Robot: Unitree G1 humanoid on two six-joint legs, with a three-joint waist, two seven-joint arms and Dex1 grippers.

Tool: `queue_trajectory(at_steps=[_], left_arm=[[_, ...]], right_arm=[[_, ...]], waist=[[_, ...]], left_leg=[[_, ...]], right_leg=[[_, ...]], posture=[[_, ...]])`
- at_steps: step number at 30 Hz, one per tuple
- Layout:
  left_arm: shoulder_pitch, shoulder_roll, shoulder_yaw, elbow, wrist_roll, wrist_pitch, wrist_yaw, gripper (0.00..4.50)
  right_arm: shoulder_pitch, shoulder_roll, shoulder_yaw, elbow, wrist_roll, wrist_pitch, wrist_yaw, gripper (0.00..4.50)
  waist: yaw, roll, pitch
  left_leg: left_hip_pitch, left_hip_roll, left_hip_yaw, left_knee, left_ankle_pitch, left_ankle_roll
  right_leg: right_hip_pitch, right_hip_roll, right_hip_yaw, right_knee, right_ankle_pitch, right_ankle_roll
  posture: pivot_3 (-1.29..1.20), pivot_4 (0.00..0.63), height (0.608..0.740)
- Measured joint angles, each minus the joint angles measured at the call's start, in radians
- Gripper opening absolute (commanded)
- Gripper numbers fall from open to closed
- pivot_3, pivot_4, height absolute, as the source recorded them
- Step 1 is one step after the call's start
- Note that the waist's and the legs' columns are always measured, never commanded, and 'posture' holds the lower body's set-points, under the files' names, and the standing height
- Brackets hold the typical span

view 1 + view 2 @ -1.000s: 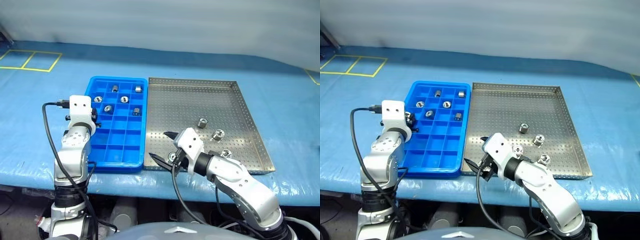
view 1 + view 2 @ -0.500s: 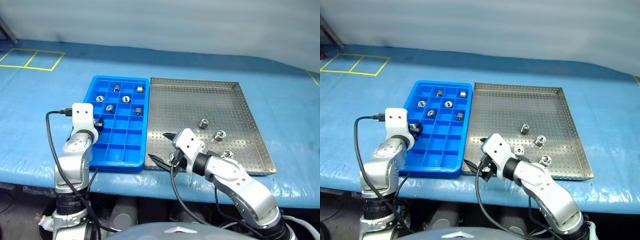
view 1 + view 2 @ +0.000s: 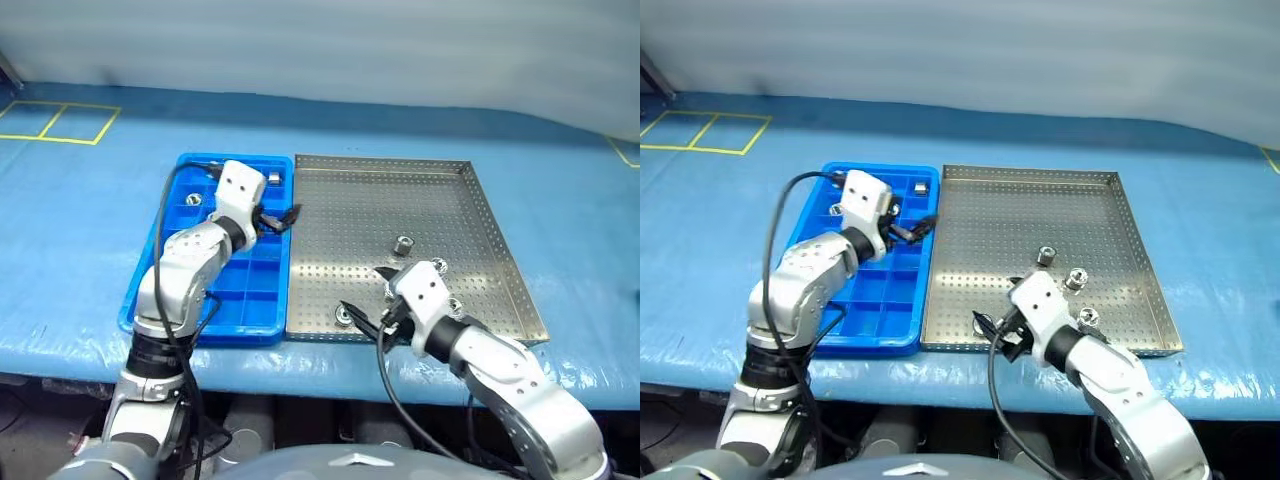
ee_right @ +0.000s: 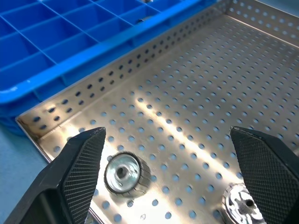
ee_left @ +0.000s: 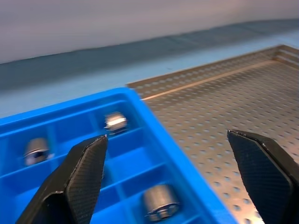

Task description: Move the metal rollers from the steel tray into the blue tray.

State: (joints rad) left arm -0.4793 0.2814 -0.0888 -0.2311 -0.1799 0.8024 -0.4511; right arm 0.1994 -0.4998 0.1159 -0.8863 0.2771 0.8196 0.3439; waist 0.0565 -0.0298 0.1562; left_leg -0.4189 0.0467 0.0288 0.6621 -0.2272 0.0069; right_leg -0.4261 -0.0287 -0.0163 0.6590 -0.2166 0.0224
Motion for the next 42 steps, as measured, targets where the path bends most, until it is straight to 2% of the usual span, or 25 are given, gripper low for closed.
queue_trajectory(at_steps=[3,7,13,27,42], left_arm=[[-0.084,-0.012,-0.052,0.104,-0.001,-0.039,-0.070,4.46],[-0.186,-0.085,-0.120,0.257,0.003,-0.108,-0.127,4.46],[-0.240,-0.156,-0.216,0.425,0.022,-0.184,-0.199,4.46],[-0.247,-0.134,-0.409,0.491,0.090,-0.298,-0.444,4.46],[-0.245,-0.182,-0.479,0.607,0.181,-0.342,-0.456,4.46]], right_arm=[[0.054,0.000,-0.044,-0.025,0.000,0.000,-0.018,4.50],[0.096,0.006,-0.062,-0.040,-0.002,-0.001,-0.040,4.50],[0.128,0.021,-0.063,-0.062,-0.017,-0.002,-0.070,4.50],[0.250,0.033,-0.063,-0.109,-0.036,-0.002,-0.105,4.50],[0.253,0.051,-0.055,-0.109,-0.046,-0.009,-0.128,4.50]], waist=[[-0.014,0.000,0.000],[-0.026,0.000,0.000],[-0.049,0.000,0.000],[-0.080,0.001,0.000],[-0.093,0.001,0.000]], left_leg=[[0.000,0.000,0.000,0.001,0.000,0.000],[0.000,-0.001,0.001,0.001,0.000,0.000],[0.000,0.000,0.002,0.000,0.000,0.001],[0.001,0.000,0.001,0.001,0.000,0.001],[0.001,0.000,0.001,0.001,0.000,0.001]], right_leg=[[0.000,0.000,0.000,0.000,0.000,0.000],[0.000,0.000,0.002,-0.001,0.000,0.001],[-0.001,0.001,0.002,0.000,0.000,0.001],[-0.001,0.000,0.005,0.000,0.000,0.001],[-0.001,0.000,0.005,0.000,0.000,0.001]], posture=[[0.04,0.150,0.740],[0.00,0.150,0.740],[-0.06,0.150,0.740],[-0.11,0.150,0.740],[-0.13,0.150,0.740]])
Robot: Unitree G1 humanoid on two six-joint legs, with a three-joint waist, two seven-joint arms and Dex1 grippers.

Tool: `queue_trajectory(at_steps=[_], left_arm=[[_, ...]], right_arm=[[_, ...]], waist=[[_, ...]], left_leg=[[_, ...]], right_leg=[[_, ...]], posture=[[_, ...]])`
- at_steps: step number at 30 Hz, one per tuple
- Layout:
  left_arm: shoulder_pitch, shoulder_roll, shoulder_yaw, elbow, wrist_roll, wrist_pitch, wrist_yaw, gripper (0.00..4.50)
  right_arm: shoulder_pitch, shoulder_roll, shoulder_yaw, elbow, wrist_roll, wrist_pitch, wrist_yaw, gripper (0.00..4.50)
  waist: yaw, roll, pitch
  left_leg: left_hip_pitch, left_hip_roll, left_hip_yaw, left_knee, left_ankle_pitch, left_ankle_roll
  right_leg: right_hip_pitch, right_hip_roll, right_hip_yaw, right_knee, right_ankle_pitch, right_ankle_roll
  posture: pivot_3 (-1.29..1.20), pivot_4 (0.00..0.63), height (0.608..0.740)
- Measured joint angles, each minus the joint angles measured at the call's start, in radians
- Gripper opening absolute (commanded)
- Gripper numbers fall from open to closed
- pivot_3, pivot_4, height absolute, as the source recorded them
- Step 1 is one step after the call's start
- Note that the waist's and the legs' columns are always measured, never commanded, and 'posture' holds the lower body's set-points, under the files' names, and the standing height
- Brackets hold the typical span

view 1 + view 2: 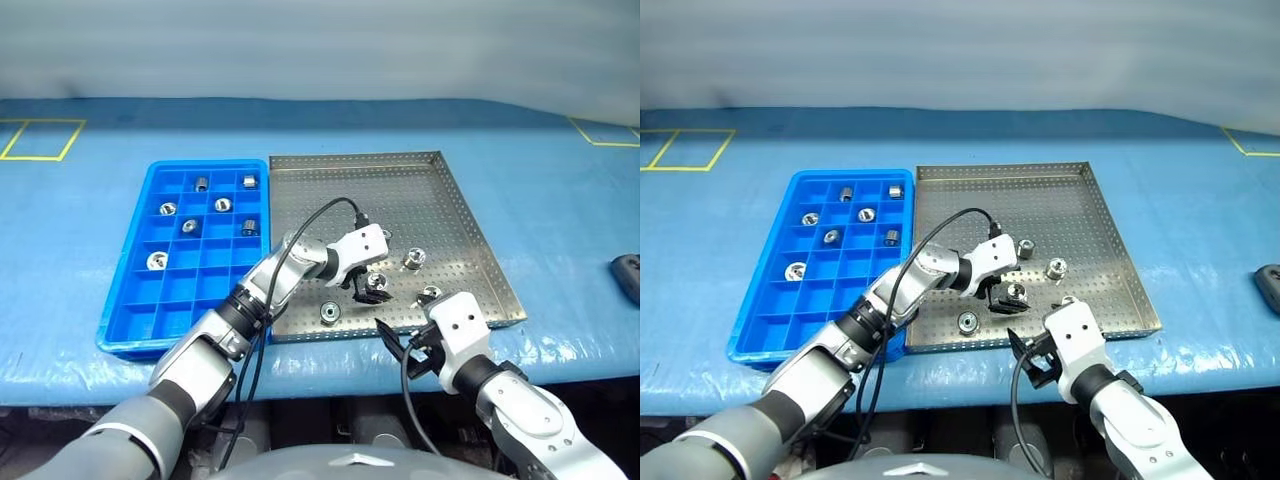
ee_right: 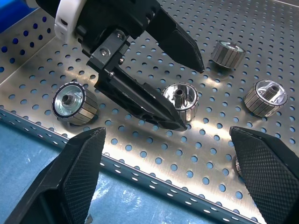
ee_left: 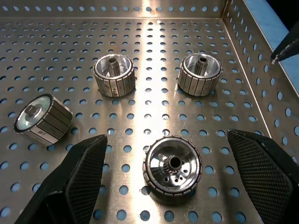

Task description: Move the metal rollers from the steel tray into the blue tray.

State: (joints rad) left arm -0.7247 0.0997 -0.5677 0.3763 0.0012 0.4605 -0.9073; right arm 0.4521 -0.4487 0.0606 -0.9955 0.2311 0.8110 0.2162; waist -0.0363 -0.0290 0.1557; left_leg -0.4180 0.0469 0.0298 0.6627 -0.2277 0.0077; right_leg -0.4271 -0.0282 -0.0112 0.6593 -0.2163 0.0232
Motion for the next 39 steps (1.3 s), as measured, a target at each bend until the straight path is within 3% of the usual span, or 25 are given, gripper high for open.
queue_trajectory(at_steps=[1,4,11,19,25,29,39], left_arm=[[0.000,-0.001,-0.005,0.011,0.003,-0.005,-0.006,4.46],[0.000,-0.012,-0.023,0.038,0.027,-0.010,-0.011,3.88],[0.000,-0.030,-0.007,0.058,0.032,-0.008,-0.009,1.71],[0.001,-0.073,0.140,0.028,-0.036,0.049,0.050,1.71],[0.009,-0.091,0.327,-0.168,-0.120,0.151,0.206,1.71],[0.040,-0.049,0.432,-0.332,-0.128,0.187,0.339,1.71],[0.258,0.104,0.529,-0.667,-0.103,0.279,0.519,1.71]], right_arm=[[-0.001,0.000,0.000,0.000,-0.001,0.000,0.000,4.50],[-0.007,0.003,0.002,0.000,-0.004,-0.002,0.000,4.50],[-0.015,0.011,0.005,0.000,-0.011,-0.002,-0.001,4.50],[-0.047,0.011,0.026,0.001,-0.011,-0.002,0.007,4.50],[-0.140,-0.003,0.061,0.012,-0.003,0.001,0.049,4.50],[-0.243,-0.025,0.098,0.058,0.015,0.006,0.096,4.50],[-0.527,-0.032,0.218,0.230,0.029,-0.007,0.219,4.50]], waist=[[0.000,0.000,0.000],[0.000,0.000,0.000],[-0.001,0.000,0.000],[0.000,0.000,0.000],[0.005,0.000,0.000],[0.013,0.000,0.000],[0.081,-0.001,0.000]], left_leg=[[0.000,0.000,0.000,0.000,0.000,0.000],[0.000,0.000,0.000,0.000,0.000,0.000],[0.000,0.000,0.000,0.000,0.000,0.000],[0.000,0.000,0.000,0.000,0.000,0.000],[0.000,0.000,0.000,0.000,0.000,0.000],[0.002,0.000,-0.001,0.000,0.000,0.000],[0.001,0.000,-0.002,-0.001,0.000,0.000]], right_leg=[[0.000,0.000,0.000,0.000,0.000,0.000],[0.000,0.000,0.000,0.000,0.000,0.000],[0.000,0.000,0.000,0.000,0.000,0.000],[0.000,0.000,0.000,0.000,0.000,0.000],[0.000,0.000,0.000,0.000,0.001,0.002],[0.001,0.001,0.000,0.001,0.003,0.005],[0.002,0.000,-0.001,0.000,0.004,0.006]], posture=[[-0.13,0.150,0.740],[-0.13,0.150,0.740],[-0.13,0.150,0.740],[-0.07,0.150,0.740],[0.01,0.150,0.740],[0.09,0.150,0.740],[0.26,0.150,0.740]])
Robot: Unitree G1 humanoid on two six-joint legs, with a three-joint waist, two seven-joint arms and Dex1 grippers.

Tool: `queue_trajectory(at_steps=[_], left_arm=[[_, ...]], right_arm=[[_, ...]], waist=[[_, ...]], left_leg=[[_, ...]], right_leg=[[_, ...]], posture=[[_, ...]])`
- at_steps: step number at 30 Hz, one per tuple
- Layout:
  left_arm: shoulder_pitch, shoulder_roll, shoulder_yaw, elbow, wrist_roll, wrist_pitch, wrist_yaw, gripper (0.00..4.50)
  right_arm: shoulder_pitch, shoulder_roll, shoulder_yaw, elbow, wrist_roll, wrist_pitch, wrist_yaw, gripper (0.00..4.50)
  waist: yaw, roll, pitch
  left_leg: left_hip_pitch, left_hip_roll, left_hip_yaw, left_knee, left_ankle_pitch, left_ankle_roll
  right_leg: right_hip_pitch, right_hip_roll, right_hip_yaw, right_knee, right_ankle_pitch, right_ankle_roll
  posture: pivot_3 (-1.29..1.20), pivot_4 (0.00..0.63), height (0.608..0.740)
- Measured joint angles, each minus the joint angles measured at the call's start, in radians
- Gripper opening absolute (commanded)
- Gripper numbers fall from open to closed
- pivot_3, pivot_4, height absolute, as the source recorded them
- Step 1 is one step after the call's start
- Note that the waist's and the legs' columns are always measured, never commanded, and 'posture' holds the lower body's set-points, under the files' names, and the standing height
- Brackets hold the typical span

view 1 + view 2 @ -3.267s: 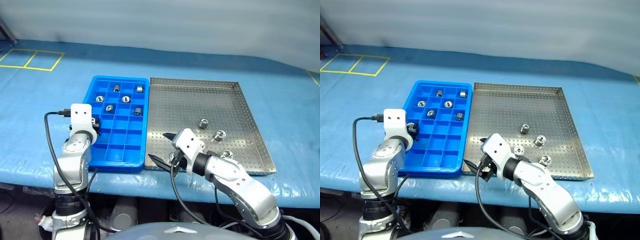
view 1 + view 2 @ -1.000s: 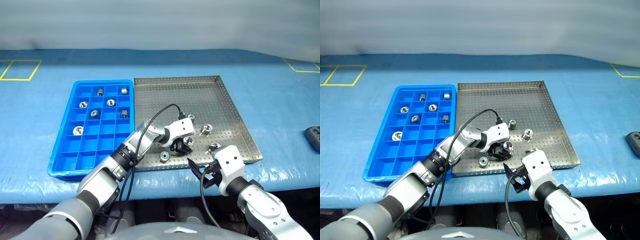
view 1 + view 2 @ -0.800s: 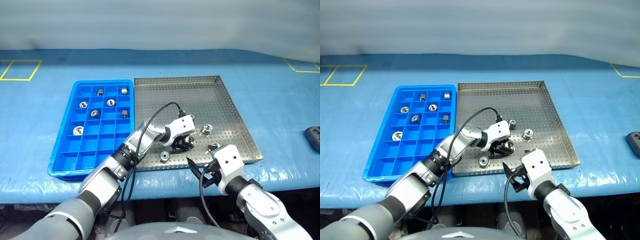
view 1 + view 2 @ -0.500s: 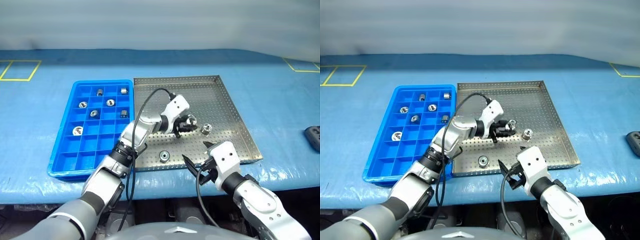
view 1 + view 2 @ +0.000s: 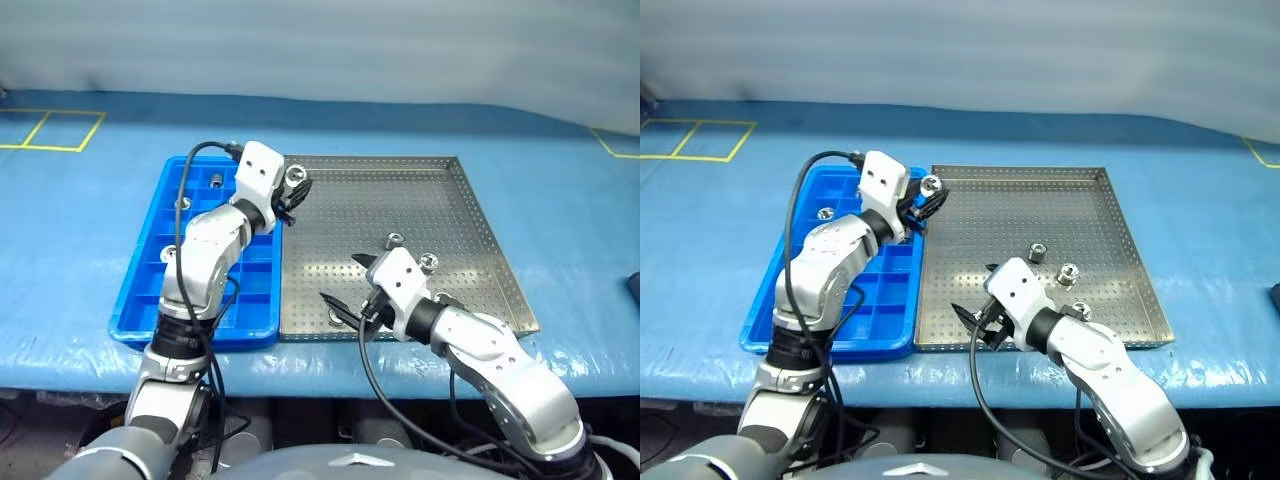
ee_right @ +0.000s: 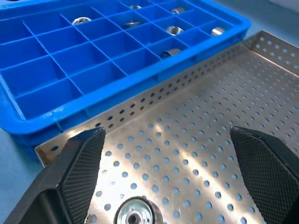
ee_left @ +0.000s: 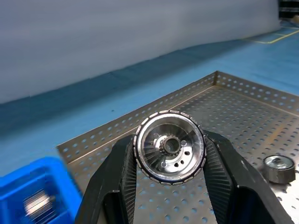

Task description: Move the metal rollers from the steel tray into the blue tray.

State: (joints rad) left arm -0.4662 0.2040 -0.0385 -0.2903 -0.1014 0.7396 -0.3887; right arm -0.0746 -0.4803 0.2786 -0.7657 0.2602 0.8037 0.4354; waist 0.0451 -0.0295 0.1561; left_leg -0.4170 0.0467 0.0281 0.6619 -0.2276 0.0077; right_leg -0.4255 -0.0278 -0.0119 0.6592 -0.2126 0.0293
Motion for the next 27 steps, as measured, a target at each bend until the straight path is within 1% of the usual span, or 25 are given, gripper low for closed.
queue_trajectory(at_steps=[6,13,19,27], left_arm=[[0.130,0.072,0.052,-0.175,0.009,0.081,0.064,1.71],[0.272,0.088,0.105,-0.272,0.011,0.132,0.121,1.71],[0.375,0.094,0.110,-0.322,0.009,0.152,0.149,1.71],[0.442,0.087,0.118,-0.339,-0.001,0.192,0.171,1.71]], right_arm=[[-0.099,0.006,0.066,0.090,0.000,-0.043,0.076,4.50],[-0.153,0.021,0.113,0.144,-0.001,-0.081,0.136,4.50],[-0.166,0.022,0.144,0.168,-0.014,-0.087,0.156,4.50],[-0.165,0.028,0.147,0.168,-0.015,-0.097,0.161,4.50]], waist=[[0.043,0.000,0.000],[0.083,0.000,0.000],[0.108,0.000,0.000],[0.129,0.001,0.000]], left_leg=[[0.000,0.000,-0.001,0.000,0.000,0.000],[0.000,0.000,-0.001,0.000,0.000,0.000],[0.000,0.000,-0.002,0.000,0.000,0.000],[-0.001,0.000,-0.002,0.000,0.000,0.000]], right_leg=[[0.000,0.000,-0.001,0.000,-0.001,-0.001],[0.000,-0.001,-0.002,0.000,-0.003,-0.005],[0.000,-0.001,-0.002,0.000,-0.004,-0.006],[-0.001,-0.001,-0.003,0.000,-0.004,-0.007]], posture=[[0.33,0.150,0.740],[0.37,0.150,0.740],[0.39,0.150,0.740],[0.38,0.150,0.740]])
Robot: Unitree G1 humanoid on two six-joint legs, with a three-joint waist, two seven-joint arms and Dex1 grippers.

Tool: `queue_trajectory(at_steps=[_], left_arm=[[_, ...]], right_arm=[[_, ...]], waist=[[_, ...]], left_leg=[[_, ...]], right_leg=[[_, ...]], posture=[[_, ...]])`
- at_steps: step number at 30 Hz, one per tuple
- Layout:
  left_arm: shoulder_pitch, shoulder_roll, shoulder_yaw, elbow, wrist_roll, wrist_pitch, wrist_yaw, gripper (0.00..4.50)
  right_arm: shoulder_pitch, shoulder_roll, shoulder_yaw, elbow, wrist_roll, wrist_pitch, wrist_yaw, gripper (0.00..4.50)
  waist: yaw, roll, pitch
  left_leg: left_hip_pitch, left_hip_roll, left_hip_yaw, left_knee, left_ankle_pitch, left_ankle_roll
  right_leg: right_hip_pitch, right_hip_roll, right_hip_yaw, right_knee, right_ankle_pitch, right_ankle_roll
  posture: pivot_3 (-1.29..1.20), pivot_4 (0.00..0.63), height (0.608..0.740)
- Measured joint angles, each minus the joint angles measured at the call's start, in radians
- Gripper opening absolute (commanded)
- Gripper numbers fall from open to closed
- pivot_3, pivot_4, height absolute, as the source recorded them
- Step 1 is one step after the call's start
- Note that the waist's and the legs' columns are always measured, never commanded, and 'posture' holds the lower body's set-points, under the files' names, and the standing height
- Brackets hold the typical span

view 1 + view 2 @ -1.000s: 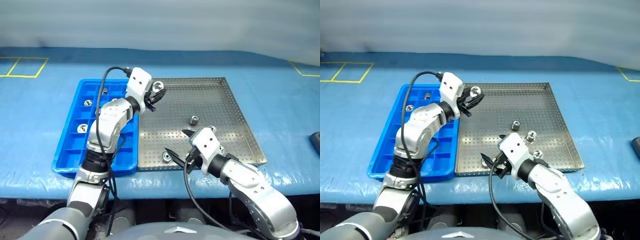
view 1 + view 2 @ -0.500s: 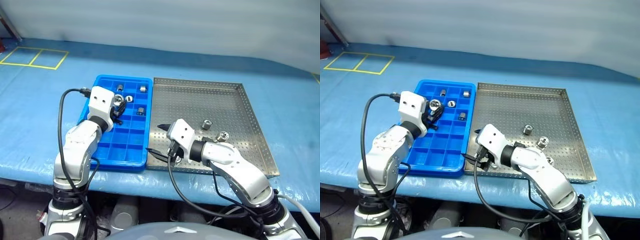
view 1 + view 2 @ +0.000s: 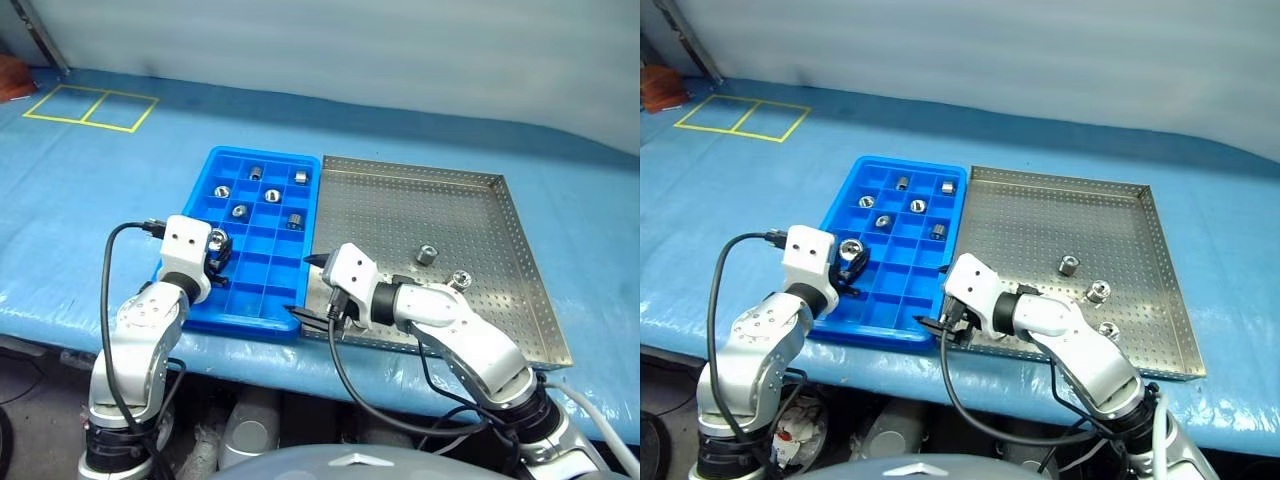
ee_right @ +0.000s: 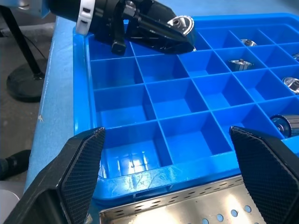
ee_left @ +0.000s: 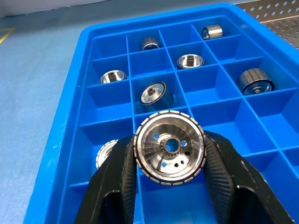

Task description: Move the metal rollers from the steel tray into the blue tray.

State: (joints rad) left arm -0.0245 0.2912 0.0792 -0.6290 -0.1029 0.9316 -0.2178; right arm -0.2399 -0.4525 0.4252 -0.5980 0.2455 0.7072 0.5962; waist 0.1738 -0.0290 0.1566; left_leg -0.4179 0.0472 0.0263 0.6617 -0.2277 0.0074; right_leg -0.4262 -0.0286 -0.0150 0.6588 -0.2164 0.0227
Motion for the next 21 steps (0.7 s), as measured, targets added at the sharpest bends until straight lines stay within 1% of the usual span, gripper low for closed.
queue_trajectory(at_steps=[4,9,11,14,17,18,21], left_arm=[[0.010,-0.005,-0.010,0.000,-0.022,0.026,-0.002,1.71],[0.014,-0.003,-0.011,0.009,-0.027,0.062,-0.001,1.71],[0.013,-0.004,-0.008,0.009,-0.033,0.068,0.000,2.43],[0.008,-0.012,-0.004,0.011,-0.058,0.072,-0.010,3.29],[-0.009,-0.015,0.010,0.026,-0.093,0.063,-0.034,4.30],[-0.026,-0.015,0.022,0.033,-0.112,0.055,-0.048,4.47],[-0.097,-0.012,0.059,0.037,-0.167,0.001,-0.099,4.47]], right_arm=[[0.002,0.009,0.000,0.000,-0.001,0.000,-0.002,4.50],[0.021,0.012,0.000,-0.002,-0.003,0.000,-0.010,4.50],[0.028,0.012,0.000,-0.004,-0.004,0.000,-0.015,4.50],[0.037,0.011,-0.002,-0.010,-0.004,0.000,-0.023,4.50],[0.055,0.009,-0.003,-0.025,-0.004,0.001,-0.032,4.50],[0.064,0.006,-0.005,-0.036,-0.004,0.002,-0.037,4.50],[0.086,-0.002,-0.019,-0.062,-0.003,0.008,-0.051,4.50]], waist=[[0.011,0.000,0.000],[0.011,0.000,0.000],[0.011,0.000,0.000],[0.010,0.000,0.000],[0.009,0.001,0.000],[0.008,0.001,0.000],[0.006,0.001,0.000]], left_leg=[[-0.001,0.000,0.000,0.000,0.000,0.000],[-0.001,0.000,0.000,0.000,0.000,0.000],[-0.001,0.000,0.000,0.000,0.000,0.000],[-0.001,0.000,0.000,0.000,0.000,0.000],[-0.001,0.000,-0.001,0.000,0.000,0.000],[-0.002,0.000,-0.001,0.000,0.000,0.000],[-0.003,0.000,-0.002,0.000,0.000,0.000]], right_leg=[[-0.001,0.000,-0.001,0.000,0.000,0.000],[-0.001,0.000,-0.001,0.000,0.000,0.000],[-0.001,0.000,-0.001,0.000,0.000,-0.001],[-0.001,0.000,-0.001,0.000,-0.001,-0.001],[-0.001,0.000,-0.002,0.000,-0.001,-0.001],[-0.001,0.000,-0.003,0.000,-0.001,-0.001],[-0.002,-0.001,-0.003,-0.001,-0.001,-0.001]], posture=[[0.38,0.150,0.740],[0.36,0.150,0.740],[0.36,0.150,0.740],[0.33,0.150,0.740],[0.31,0.150,0.740],[0.31,0.150,0.740],[0.27,0.150,0.740]])
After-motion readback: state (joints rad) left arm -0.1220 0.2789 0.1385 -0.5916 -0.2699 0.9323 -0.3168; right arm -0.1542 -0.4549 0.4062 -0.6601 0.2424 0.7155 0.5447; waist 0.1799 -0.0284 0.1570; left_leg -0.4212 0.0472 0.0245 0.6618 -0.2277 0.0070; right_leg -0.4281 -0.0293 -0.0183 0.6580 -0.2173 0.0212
